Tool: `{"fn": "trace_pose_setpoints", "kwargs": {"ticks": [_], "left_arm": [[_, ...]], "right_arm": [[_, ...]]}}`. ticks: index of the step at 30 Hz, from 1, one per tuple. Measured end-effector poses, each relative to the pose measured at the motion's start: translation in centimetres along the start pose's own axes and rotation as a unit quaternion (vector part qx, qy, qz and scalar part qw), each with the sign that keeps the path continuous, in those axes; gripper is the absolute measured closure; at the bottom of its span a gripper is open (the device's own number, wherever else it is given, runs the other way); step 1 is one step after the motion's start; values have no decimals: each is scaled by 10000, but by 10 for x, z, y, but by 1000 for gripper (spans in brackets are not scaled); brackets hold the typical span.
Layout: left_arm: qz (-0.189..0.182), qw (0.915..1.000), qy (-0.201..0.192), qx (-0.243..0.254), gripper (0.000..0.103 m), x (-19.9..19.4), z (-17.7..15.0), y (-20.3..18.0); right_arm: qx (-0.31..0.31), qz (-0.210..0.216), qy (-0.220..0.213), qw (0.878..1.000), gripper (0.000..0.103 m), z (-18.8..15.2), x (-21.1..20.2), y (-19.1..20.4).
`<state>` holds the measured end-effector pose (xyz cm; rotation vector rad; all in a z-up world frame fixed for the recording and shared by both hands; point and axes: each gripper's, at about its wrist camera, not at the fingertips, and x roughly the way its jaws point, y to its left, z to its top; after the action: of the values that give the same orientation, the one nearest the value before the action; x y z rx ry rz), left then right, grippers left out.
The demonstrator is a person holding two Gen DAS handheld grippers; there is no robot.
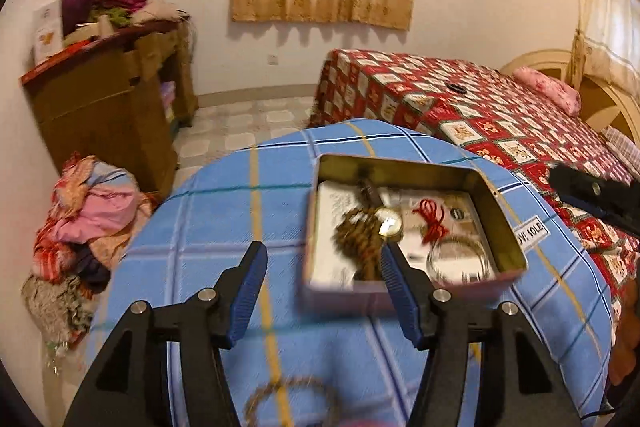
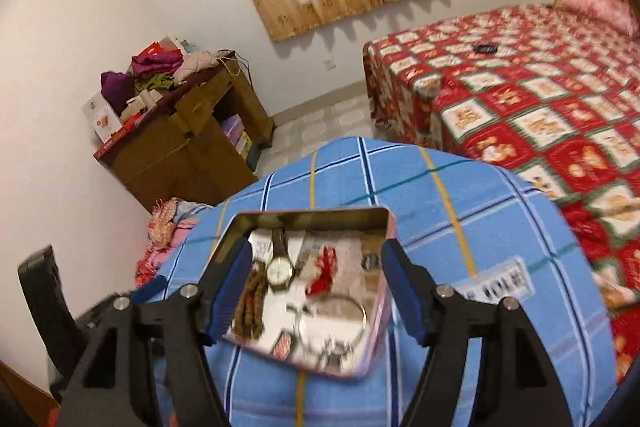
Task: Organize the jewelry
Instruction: 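Lower the bead bracelet and red tassel into the pink tin and open both tools, then move both tools back toward the pearls and jade bangle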
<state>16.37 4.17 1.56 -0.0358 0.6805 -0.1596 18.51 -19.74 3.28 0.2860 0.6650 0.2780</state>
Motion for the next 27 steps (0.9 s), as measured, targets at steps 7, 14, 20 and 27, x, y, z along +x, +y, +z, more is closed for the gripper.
{"fn": "trace_pose_setpoints", "kwargs": {"ticks": [7,14,20,27], "left_arm": [[275,9996,-11,-92,43,-45,-49,12],[113,9989,113,-439,43,-61,-83,21],[81,9990,67,-439,43,-74,-94,20],[-140,9981,209,-567,43,-69,-109,16]], "right_arm": [[-272,-342,95,9990,29,-61,-42,11],[-32,-584,272,9979,29,-109,-60,-3],[-165,-634,387,9971,29,-137,-70,-1],[-388,-414,573,9967,19,-159,-71,12]]}}
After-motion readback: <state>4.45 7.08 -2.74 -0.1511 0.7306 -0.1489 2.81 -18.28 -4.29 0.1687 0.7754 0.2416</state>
